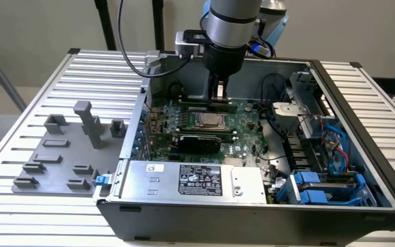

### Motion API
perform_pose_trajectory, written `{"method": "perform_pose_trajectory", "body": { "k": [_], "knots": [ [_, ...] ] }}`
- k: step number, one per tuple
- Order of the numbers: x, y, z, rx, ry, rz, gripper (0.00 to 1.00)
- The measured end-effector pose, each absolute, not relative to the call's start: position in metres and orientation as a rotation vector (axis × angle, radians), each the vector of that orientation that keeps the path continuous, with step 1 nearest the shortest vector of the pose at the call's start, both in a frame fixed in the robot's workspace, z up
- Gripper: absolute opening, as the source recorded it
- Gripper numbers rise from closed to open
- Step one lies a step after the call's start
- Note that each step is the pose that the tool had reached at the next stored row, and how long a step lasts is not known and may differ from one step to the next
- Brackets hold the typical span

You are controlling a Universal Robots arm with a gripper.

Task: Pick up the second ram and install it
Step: 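Insert the second ram into the second slot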

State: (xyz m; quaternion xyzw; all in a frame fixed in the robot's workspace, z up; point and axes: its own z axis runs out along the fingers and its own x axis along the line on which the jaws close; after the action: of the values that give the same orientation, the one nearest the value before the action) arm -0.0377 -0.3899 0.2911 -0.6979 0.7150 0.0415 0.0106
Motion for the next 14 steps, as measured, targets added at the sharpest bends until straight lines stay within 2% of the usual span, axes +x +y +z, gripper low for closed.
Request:
{"method": "perform_pose_trajectory", "body": {
  "k": [14],
  "knots": [
    [-0.038, -0.388, 0.271, -2.145, 2.260, 0.113, 0.14]
  ]
}}
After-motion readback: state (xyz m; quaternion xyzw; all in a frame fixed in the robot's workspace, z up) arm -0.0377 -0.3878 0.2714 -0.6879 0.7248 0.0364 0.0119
